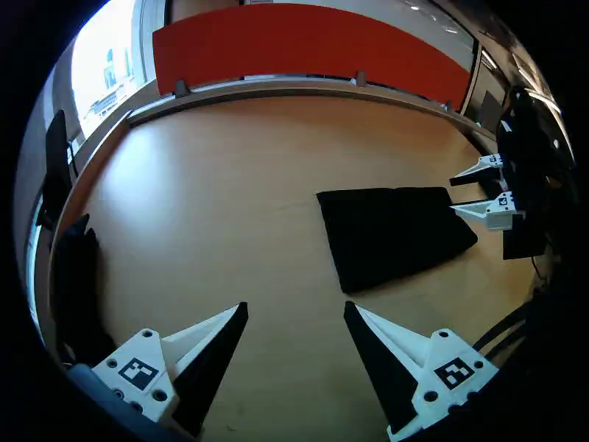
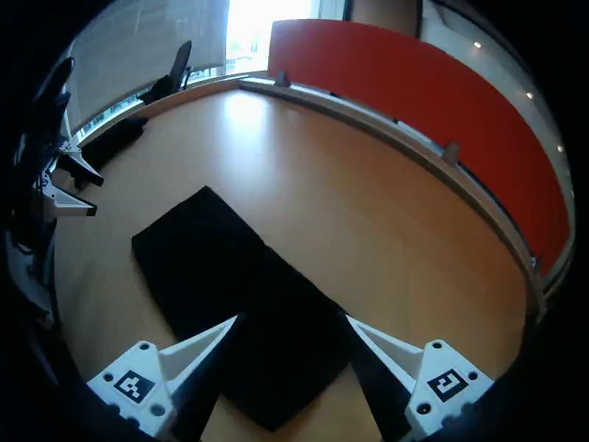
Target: Fold towel
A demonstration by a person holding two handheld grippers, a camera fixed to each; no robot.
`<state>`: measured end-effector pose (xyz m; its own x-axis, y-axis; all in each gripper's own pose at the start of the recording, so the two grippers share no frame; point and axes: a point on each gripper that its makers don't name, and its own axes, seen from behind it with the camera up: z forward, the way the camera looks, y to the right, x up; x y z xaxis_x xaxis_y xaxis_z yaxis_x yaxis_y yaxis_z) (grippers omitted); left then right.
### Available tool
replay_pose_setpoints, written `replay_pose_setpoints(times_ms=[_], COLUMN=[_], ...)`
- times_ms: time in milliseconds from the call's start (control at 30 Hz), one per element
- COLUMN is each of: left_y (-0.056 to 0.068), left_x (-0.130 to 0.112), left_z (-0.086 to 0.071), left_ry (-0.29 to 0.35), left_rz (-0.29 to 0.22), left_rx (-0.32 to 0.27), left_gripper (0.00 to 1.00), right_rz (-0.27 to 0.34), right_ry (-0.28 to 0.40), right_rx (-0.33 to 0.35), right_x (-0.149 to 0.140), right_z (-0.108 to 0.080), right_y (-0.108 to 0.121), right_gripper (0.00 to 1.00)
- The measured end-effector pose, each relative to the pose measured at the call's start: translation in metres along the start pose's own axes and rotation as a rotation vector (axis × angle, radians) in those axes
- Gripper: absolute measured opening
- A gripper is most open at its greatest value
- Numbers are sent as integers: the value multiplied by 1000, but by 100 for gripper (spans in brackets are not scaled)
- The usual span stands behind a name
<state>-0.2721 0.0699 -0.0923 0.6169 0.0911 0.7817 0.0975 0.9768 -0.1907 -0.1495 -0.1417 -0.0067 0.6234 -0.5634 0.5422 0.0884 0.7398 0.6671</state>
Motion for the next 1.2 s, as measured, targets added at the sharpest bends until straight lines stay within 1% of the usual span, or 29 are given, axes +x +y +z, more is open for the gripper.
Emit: replay_pose_setpoints(times_ms=[300,667,967,1200], left_y=[5,6,6,6], left_x=[-3,-5,-2,-4], left_z=[-3,-6,-7,-7], left_ry=[-1,-3,0,-1], left_rz=[4,6,12,10], left_rx=[-3,-5,-4,-2], left_gripper=[97,97,97,97], right_rz=[25,42,45,53], right_ry=[-8,-22,-23,-39], right_rx=[-13,-17,-13,-4], right_x=[-26,-53,-60,-72], right_z=[-20,-36,-39,-38], right_y=[0,-2,-4,-9], right_gripper=[94,94,94,94])
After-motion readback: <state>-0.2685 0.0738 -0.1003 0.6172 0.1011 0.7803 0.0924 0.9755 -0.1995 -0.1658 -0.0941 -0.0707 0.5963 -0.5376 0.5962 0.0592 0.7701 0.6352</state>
